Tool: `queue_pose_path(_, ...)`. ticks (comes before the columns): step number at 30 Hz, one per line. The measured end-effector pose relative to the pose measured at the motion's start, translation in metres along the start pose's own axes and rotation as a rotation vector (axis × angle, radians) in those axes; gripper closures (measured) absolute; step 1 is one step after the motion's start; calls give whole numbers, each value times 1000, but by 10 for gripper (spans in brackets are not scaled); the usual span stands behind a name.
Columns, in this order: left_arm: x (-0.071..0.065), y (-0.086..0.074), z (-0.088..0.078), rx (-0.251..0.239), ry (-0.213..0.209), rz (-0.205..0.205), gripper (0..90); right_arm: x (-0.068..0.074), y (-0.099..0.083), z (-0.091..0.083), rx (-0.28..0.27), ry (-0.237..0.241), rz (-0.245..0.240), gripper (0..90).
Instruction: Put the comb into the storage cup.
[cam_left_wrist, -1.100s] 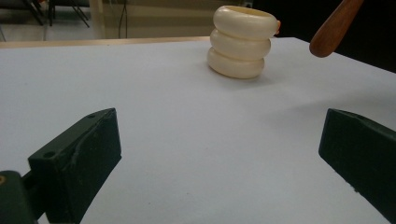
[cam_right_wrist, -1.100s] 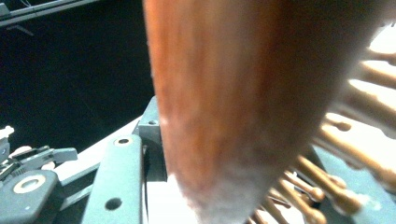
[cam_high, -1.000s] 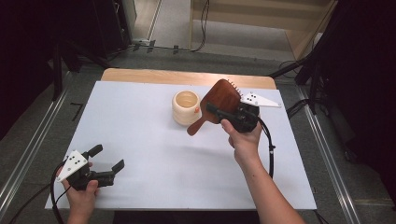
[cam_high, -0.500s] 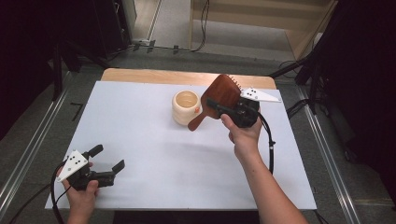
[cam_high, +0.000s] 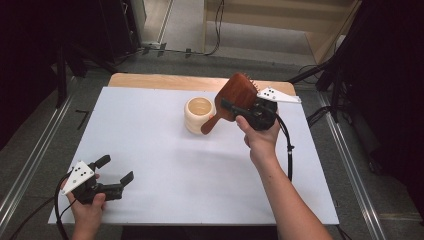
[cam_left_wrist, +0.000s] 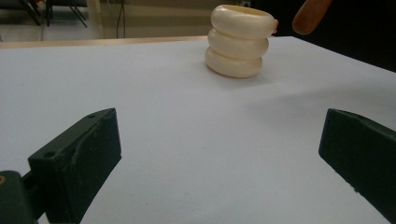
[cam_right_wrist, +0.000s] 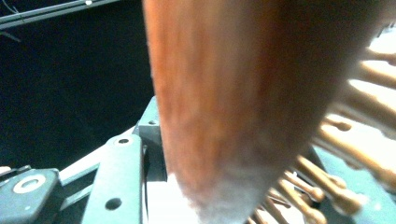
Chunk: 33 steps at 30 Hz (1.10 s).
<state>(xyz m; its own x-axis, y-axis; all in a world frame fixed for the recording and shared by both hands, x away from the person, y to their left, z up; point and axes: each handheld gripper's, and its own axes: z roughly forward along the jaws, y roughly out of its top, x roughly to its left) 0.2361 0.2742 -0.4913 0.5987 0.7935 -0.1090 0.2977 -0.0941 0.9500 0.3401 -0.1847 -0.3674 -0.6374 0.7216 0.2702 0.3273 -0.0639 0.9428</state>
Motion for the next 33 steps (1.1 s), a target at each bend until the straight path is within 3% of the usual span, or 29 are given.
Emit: queue_pose_path(33,0,0,1,2,-4,1,0,-8,28,14,-29,-20,-8,503)
